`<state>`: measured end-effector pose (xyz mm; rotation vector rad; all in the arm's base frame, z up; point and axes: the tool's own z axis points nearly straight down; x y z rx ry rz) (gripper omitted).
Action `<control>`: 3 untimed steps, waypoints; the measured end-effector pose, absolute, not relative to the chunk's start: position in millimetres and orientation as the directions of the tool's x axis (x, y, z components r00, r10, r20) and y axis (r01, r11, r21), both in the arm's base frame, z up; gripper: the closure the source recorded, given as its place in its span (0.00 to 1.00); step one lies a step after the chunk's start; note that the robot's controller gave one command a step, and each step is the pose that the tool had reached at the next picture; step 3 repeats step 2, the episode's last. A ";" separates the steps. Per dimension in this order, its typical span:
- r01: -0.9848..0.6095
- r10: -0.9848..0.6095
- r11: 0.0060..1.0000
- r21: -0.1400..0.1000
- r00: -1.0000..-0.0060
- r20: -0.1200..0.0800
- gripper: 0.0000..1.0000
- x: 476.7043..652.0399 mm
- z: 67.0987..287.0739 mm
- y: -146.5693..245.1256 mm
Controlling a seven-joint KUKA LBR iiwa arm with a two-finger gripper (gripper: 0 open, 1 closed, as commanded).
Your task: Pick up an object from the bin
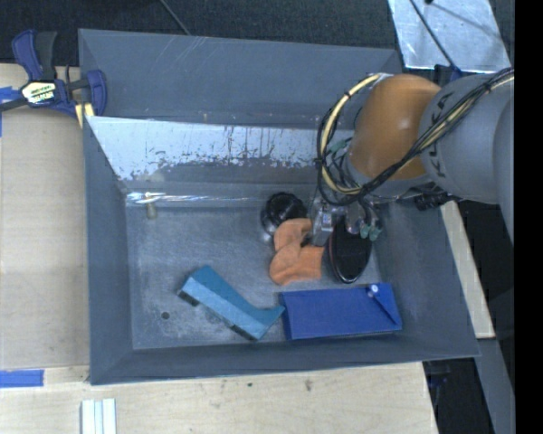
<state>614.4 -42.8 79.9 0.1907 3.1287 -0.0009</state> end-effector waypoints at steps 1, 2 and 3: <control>0.121 0.121 0.993 0.000 -0.993 -0.007 1.00 614.3 79.9 -42.7; 0.115 0.115 0.993 0.001 -0.993 -0.005 1.00 598.1 233.1 -22.2; 0.115 0.115 0.993 0.001 -0.993 -0.005 1.00 598.1 233.1 -22.2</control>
Offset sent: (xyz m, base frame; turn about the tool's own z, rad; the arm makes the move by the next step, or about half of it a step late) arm -0.0175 0.0211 0.1520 -0.0042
